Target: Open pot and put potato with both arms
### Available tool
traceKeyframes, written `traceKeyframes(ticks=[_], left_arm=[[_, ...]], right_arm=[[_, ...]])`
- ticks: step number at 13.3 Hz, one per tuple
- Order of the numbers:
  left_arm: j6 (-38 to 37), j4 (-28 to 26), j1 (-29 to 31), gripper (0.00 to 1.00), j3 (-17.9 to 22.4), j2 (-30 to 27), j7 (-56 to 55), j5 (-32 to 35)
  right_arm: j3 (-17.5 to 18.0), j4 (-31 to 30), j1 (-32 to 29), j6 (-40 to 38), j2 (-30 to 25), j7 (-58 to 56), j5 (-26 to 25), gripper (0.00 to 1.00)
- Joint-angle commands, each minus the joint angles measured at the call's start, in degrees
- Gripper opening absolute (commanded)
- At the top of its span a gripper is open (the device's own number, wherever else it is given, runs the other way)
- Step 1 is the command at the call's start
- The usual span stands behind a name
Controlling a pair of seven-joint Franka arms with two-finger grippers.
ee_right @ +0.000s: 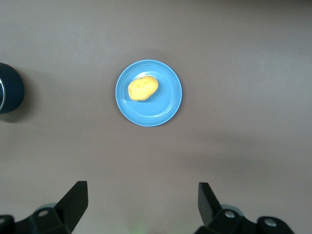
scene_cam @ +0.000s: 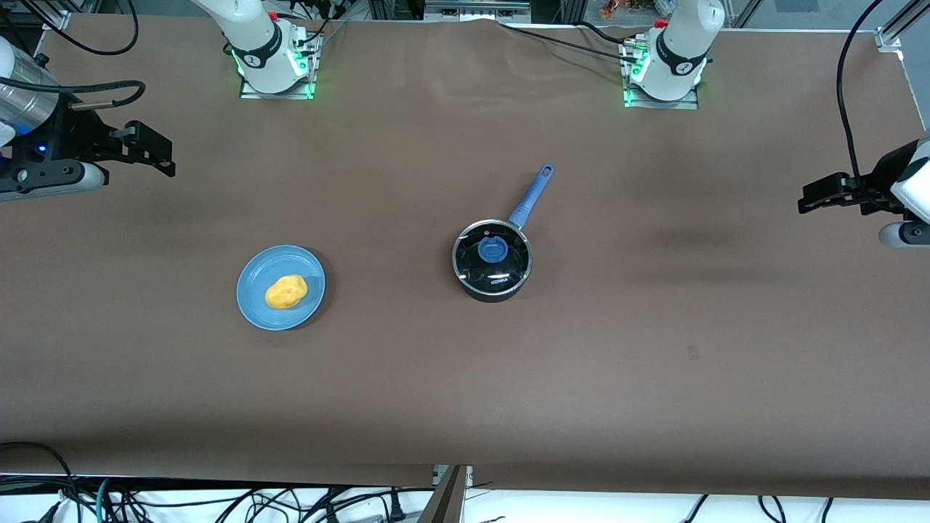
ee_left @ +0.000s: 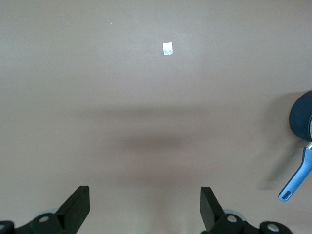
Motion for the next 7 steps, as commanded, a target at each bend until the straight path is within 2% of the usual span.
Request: traceKeyframes(ticks=[1,7], left_arm=[[-1.3,2.0,0.3,1.0,0.2,1.1,1.5,-1.3],[-1.2,0.4,0.4,1.0,-1.0,0.9,0.8,-1.5]], right_arm=[[0.6,0.9,-0.1,-1.0,-0.3,-0.6,0.1,1.0],[0.4,0.9,-0.1,2.2,-0.3,-0.5,-0.1,0.99]])
